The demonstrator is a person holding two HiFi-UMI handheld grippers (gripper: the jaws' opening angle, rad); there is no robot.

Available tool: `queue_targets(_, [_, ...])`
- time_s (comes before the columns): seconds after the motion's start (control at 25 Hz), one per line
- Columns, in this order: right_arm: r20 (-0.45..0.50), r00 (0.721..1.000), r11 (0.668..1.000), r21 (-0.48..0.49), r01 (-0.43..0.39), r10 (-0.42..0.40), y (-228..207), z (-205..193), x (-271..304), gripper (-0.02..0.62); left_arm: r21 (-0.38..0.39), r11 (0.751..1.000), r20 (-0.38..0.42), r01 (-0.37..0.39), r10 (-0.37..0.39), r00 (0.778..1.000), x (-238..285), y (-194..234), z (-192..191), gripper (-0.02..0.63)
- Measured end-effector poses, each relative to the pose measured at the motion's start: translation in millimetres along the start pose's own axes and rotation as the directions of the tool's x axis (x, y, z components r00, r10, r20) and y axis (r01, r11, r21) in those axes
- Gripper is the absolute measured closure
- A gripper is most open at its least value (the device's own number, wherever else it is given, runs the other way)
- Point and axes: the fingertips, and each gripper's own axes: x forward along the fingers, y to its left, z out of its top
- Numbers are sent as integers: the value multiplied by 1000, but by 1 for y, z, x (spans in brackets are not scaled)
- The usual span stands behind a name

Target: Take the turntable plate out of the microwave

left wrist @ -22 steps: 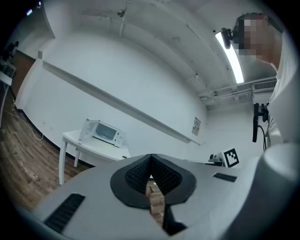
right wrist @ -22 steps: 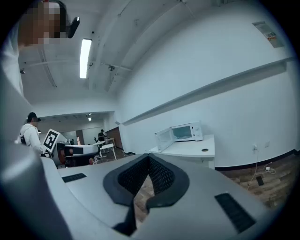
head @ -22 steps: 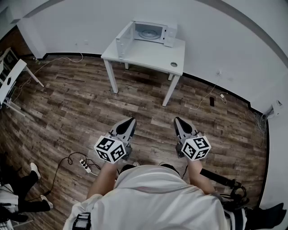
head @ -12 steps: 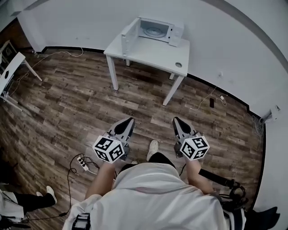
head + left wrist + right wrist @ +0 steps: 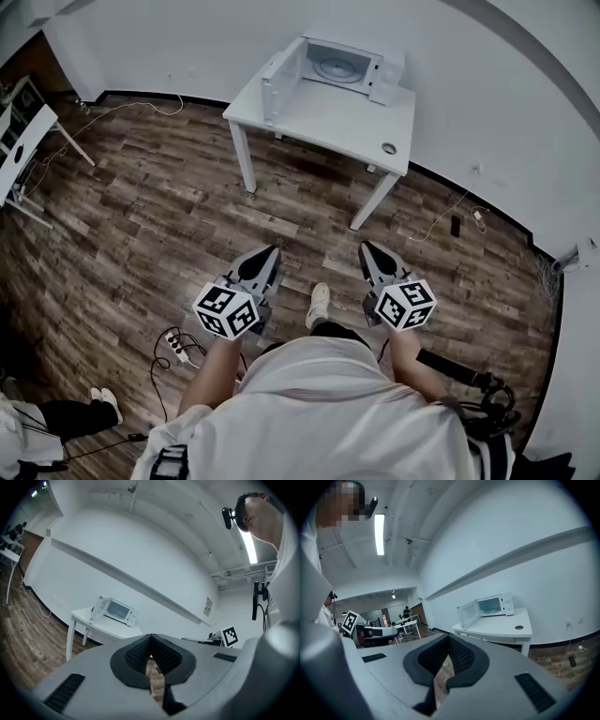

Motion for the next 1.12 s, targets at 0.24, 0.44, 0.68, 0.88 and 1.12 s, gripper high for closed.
queue_targets(0.24, [3, 1000, 1000, 13, -3, 3, -64, 29, 45, 592, 13, 1000, 3, -6, 6, 1000, 78, 22, 29, 595])
queue_targets(0.44, [23, 1000, 1000, 23, -5, 5, -123, 59, 85, 592, 29, 1000, -9, -3, 4, 1000, 149, 35, 51, 595])
queue_targets(0.68, [21, 1000, 999, 43, -3, 2, -200, 83, 122, 592, 37, 999, 15, -26, 26, 1000, 232, 49, 78, 595])
queue_targets(0.88, [33, 999, 998, 56, -16, 15, -238, 95, 149, 592, 44, 998, 11, -33, 33, 999, 277, 58, 88, 595])
queue_targets(1.12, [18, 999, 995, 90, -37, 36, -255, 92, 178, 592, 26, 999, -5, -44, 44, 999, 310, 75, 88, 595])
